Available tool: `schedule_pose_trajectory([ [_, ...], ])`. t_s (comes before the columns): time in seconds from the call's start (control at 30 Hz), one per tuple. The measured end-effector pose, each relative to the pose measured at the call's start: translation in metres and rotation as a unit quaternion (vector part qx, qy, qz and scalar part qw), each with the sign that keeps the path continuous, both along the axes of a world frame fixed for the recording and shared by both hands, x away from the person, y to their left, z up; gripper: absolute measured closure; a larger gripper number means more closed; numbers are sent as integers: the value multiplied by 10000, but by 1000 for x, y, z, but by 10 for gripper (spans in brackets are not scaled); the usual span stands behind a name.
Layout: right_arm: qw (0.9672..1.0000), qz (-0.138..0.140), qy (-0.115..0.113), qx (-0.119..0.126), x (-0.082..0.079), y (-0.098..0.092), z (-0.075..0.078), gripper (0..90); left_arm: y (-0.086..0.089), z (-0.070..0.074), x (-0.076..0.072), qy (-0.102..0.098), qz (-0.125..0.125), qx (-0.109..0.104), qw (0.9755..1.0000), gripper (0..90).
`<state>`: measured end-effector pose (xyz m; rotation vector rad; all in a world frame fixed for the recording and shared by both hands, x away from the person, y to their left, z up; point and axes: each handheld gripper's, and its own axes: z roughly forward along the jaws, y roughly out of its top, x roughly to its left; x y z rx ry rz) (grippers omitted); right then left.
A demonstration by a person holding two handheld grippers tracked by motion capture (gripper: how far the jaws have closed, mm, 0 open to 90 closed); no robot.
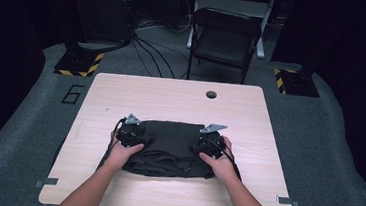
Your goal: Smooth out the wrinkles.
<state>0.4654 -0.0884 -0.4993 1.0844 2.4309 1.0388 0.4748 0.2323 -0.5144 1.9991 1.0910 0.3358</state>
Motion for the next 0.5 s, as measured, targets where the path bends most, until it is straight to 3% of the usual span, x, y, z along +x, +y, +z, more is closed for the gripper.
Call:
schedule_pose_trajectory([
  [0.23,10000,3,-3,3,-1,0,1,318,0,2,-1,11,-1,18,10000,326],
  [0.33,10000,23,-30,50,-2,-1,4,318,1,7,-4,87,17,-67,9999,347],
  [0.5,9995,123,-126,256,-11,-1,15,318,2,20,-16,-83,-158,-124,9998,368],
])
